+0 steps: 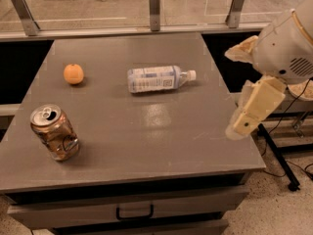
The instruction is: Knock orange can over
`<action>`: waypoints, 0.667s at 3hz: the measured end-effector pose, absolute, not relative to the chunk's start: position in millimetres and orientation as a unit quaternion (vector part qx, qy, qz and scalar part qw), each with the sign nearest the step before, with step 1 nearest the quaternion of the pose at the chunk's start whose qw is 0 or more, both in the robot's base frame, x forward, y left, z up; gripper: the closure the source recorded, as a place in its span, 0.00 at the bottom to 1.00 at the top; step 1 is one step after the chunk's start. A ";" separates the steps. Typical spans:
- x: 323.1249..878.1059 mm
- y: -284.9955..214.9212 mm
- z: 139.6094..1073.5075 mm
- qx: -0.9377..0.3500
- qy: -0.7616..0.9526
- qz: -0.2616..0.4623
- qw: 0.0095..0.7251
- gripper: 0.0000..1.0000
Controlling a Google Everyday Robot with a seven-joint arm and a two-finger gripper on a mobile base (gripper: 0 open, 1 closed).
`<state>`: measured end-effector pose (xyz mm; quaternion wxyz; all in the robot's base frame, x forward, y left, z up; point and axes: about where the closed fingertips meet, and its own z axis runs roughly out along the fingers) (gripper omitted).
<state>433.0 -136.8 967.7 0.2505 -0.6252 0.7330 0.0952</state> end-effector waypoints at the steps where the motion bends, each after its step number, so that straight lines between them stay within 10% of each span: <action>1: 425.7 -85.8 980.7 -0.628 0.697 0.162 0.305 0.00; 2: 415.1 -31.2 992.1 -0.603 0.671 0.235 0.361 0.00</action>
Offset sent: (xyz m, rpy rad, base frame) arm -0.0278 0.1740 0.0459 0.6778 0.0106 0.1104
